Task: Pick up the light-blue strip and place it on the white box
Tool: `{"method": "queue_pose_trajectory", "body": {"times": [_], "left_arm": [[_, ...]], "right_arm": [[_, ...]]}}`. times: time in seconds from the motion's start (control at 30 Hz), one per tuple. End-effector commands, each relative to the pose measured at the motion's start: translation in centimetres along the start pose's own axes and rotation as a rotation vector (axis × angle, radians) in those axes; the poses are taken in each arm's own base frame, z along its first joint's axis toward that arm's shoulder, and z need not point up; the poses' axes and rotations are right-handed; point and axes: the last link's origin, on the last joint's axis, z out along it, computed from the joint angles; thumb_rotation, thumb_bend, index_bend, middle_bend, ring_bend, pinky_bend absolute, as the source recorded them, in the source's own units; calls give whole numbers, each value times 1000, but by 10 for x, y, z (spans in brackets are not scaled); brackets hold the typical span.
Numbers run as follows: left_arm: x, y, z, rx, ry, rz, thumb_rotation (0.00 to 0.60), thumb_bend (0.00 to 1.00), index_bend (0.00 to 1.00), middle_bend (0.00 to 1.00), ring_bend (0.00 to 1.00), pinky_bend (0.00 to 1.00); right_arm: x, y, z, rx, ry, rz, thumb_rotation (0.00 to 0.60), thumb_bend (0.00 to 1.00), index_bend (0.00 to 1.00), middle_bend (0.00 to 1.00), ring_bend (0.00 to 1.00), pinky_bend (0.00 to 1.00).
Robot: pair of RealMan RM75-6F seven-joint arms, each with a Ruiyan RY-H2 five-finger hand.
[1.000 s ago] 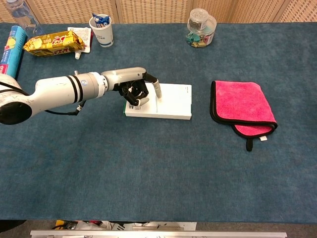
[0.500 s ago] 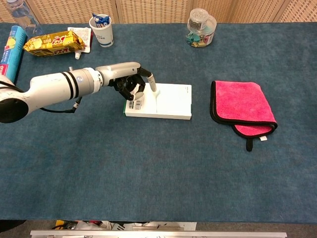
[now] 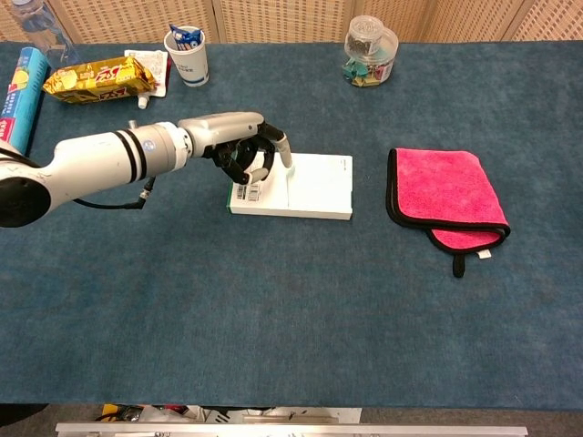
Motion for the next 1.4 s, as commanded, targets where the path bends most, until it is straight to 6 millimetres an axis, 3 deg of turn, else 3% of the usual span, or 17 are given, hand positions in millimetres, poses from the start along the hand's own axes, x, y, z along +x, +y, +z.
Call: {"method": "queue_pose_trajectory", "body": {"times": [0.03,0.57,1.17,1.27,1.4], "left_arm": [[-5,6,6,7,-5,52,600,490,331,464,606,485],[-5,13,10,56,3,70,600,490,341,440,586,481],[-5,7,7,86,54,152,600,490,388,331,401,480],[-4,7,6,85,73,154,600,489,390,284,337,477],[1,9,5,78,112,131,600,490,386,105,142,434]], "right_arm": [[0,1,-1,-4,0,0,600,188,269,387,373,413],[1,6,-3,-14,6,3,600,188,268,387,373,413],[3,5,-6,-15,10,2,600,188,268,387,373,413],[3,5,-6,-16,12,3,600,188,268,387,373,413],[4,6,-6,-17,12,1,600,188,269,387,373,413]]}}
